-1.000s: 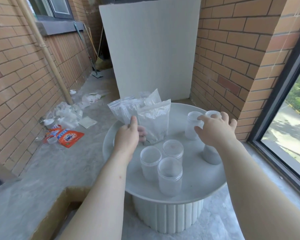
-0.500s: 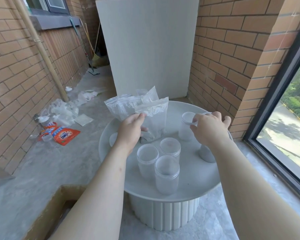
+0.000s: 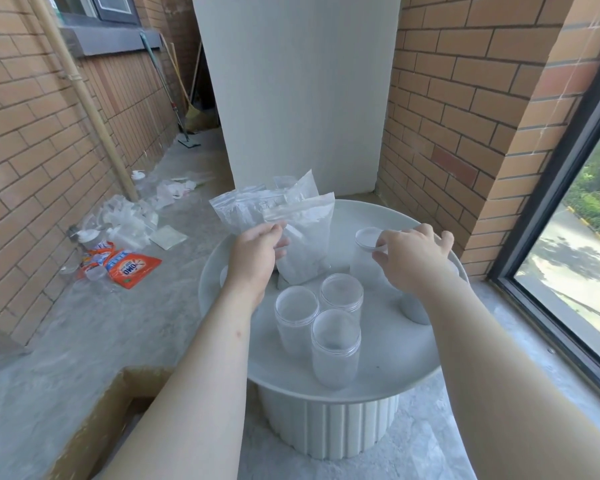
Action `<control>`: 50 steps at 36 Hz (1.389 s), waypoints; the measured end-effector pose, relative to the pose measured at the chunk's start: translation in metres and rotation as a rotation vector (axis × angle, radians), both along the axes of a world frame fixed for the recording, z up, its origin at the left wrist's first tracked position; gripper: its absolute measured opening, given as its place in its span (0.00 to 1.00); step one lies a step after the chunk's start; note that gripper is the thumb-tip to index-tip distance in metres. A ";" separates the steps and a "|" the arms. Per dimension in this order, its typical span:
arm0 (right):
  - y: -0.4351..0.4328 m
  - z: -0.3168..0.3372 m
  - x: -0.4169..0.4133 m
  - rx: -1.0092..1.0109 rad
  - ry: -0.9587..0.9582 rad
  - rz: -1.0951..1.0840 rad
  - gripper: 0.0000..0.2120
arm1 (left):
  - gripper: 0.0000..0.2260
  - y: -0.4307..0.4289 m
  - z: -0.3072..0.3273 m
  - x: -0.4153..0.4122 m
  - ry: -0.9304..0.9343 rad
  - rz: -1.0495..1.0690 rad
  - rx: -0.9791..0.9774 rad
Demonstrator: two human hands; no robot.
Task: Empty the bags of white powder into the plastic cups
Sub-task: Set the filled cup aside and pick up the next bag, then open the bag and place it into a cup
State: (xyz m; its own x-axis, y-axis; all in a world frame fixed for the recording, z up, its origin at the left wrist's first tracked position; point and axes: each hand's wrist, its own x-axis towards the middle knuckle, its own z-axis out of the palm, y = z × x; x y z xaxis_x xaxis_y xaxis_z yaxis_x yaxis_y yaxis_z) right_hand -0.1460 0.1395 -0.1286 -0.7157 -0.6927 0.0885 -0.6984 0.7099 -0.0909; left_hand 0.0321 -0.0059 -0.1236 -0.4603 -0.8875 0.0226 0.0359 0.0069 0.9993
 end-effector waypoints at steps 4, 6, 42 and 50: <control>-0.006 0.001 0.012 -0.003 -0.009 0.106 0.13 | 0.11 -0.001 0.000 0.002 -0.004 0.038 -0.034; -0.010 0.001 0.019 -0.013 -0.014 0.158 0.13 | 0.12 -0.001 0.001 0.003 -0.003 0.049 -0.065; 0.095 0.113 0.035 -0.730 -0.036 0.250 0.06 | 0.07 0.098 0.082 -0.040 0.241 -0.433 0.208; 0.090 0.088 0.028 -0.551 -0.241 0.094 0.09 | 0.05 0.102 0.057 -0.055 -0.027 -0.374 0.072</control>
State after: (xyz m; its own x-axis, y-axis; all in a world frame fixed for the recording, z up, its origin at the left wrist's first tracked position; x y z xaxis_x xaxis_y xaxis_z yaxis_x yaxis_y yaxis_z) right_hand -0.1183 0.2292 -0.0411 -0.6978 -0.6523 0.2958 -0.6703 0.4493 -0.5906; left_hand -0.0229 0.0956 -0.0664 -0.7520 -0.6572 -0.0500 -0.0038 -0.0715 0.9974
